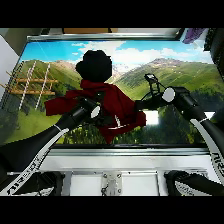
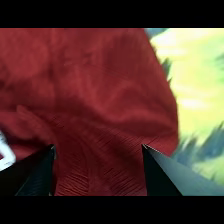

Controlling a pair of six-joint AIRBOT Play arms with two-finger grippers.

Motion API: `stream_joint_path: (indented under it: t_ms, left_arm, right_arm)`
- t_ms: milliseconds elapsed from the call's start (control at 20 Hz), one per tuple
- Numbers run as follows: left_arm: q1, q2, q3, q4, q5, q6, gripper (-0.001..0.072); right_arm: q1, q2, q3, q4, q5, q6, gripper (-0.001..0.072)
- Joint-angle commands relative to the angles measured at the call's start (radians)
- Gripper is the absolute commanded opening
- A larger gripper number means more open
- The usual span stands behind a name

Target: Fold the clothes and pants, and hang the long-sleeved shirts on hangers.

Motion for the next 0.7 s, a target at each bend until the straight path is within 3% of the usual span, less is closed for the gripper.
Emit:
stream_joint_path:
  t_ms: [0, 300, 650]
  left_arm:
    - [-0.002, -0.005, -0.001, -0.008, 0.018, 0.011, 0.0020]
    - [-0.025, -0.005, -0.001, 0.007, 0.028, 0.027, 0.0020]
    - [-0.024, -0.005, -0.001, 0.008, 0.039, 0.077, 0.0019]
  right_arm:
    - [0.061, 0.020, 0.002, -0.035, 0.079, 0.135, 0.0578]
    - [0.243, 0.023, 0.001, -0.324, 0.194, 0.568, 0.0578]
    - [0.355, 0.094, -0.128, -0.333, 0.190, 0.654, 0.0579]
